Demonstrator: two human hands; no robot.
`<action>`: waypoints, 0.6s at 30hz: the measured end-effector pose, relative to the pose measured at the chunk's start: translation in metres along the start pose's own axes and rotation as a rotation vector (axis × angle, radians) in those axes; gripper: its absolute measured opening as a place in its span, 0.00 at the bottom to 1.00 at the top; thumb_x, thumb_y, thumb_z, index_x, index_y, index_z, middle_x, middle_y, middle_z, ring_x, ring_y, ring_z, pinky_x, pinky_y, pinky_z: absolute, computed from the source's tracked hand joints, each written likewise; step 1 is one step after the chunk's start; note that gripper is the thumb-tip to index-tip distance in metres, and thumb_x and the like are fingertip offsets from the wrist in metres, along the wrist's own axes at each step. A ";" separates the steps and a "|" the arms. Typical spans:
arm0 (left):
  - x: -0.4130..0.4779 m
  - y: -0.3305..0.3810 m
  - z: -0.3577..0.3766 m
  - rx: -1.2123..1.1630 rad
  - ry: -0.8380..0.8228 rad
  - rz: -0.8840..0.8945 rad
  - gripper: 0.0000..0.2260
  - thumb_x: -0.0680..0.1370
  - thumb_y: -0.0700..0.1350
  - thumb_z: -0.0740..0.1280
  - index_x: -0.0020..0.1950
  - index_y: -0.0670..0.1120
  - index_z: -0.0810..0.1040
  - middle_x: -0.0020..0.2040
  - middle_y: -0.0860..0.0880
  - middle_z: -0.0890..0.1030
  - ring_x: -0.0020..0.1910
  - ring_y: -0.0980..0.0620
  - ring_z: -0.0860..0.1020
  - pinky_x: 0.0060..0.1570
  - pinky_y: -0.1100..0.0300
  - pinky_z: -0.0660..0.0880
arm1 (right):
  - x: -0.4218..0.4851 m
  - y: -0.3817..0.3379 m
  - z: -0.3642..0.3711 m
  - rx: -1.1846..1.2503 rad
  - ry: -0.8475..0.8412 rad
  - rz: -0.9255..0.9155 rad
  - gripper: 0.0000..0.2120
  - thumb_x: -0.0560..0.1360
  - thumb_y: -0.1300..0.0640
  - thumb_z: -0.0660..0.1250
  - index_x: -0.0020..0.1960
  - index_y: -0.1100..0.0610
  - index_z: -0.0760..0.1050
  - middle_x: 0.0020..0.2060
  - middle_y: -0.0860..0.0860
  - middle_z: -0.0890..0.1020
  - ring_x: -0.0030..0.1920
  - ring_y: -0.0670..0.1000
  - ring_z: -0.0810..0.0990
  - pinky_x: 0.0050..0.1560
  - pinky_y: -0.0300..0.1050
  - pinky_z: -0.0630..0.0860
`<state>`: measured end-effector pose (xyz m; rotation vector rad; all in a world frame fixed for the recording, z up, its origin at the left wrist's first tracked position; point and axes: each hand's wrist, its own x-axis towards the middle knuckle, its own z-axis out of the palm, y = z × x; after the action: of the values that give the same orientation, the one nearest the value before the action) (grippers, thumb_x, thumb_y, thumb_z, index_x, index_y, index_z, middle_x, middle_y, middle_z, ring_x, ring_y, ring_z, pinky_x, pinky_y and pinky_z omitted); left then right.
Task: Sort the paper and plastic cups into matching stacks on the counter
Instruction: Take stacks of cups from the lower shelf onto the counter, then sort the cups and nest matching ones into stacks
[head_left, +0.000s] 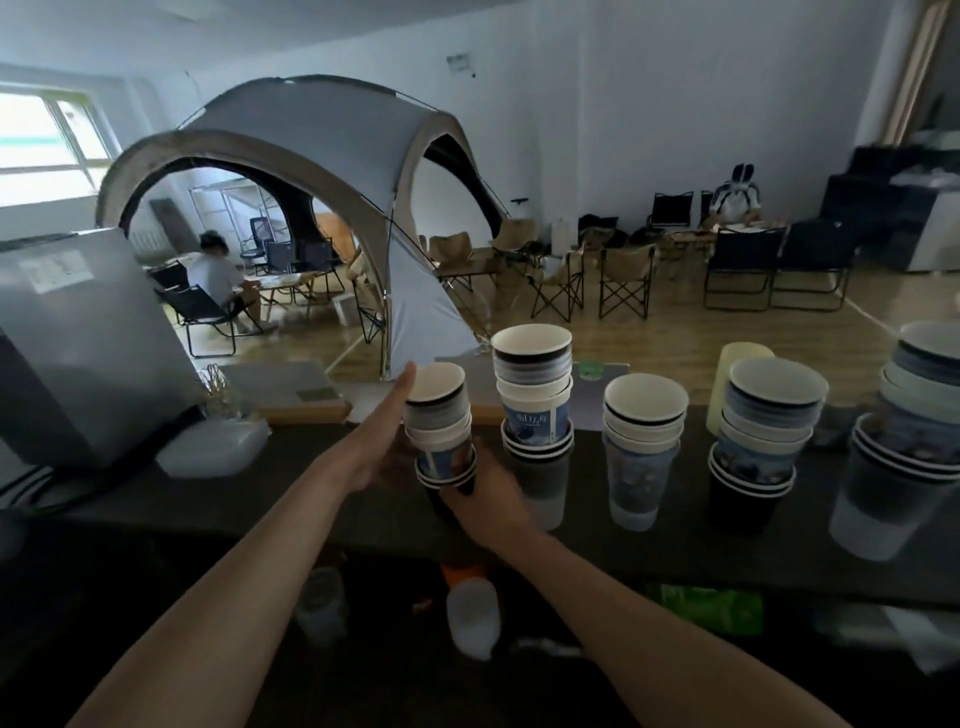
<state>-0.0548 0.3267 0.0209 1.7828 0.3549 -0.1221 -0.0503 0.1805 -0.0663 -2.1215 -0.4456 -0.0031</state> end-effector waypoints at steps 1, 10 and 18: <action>-0.003 0.001 0.003 0.015 0.011 0.056 0.44 0.68 0.79 0.52 0.79 0.60 0.53 0.80 0.49 0.56 0.77 0.44 0.58 0.73 0.39 0.57 | -0.003 0.000 -0.001 -0.019 0.001 0.007 0.26 0.75 0.52 0.69 0.70 0.58 0.66 0.60 0.54 0.80 0.61 0.56 0.78 0.57 0.50 0.76; -0.027 0.009 0.006 0.247 0.304 0.439 0.42 0.72 0.75 0.54 0.76 0.48 0.63 0.74 0.46 0.68 0.66 0.51 0.69 0.62 0.52 0.65 | -0.042 -0.029 -0.052 -0.111 0.049 -0.153 0.20 0.75 0.50 0.68 0.66 0.49 0.70 0.51 0.45 0.83 0.49 0.45 0.81 0.45 0.39 0.76; -0.075 0.053 0.082 0.203 0.296 0.855 0.26 0.72 0.67 0.61 0.64 0.55 0.73 0.61 0.54 0.77 0.60 0.55 0.76 0.55 0.54 0.75 | -0.086 -0.039 -0.149 -0.044 0.266 -0.301 0.20 0.76 0.49 0.68 0.67 0.45 0.70 0.52 0.44 0.84 0.52 0.40 0.82 0.52 0.44 0.81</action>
<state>-0.1008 0.2241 0.0707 2.0134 -0.2421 0.7357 -0.1176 0.0521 0.0341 -2.0411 -0.6032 -0.4652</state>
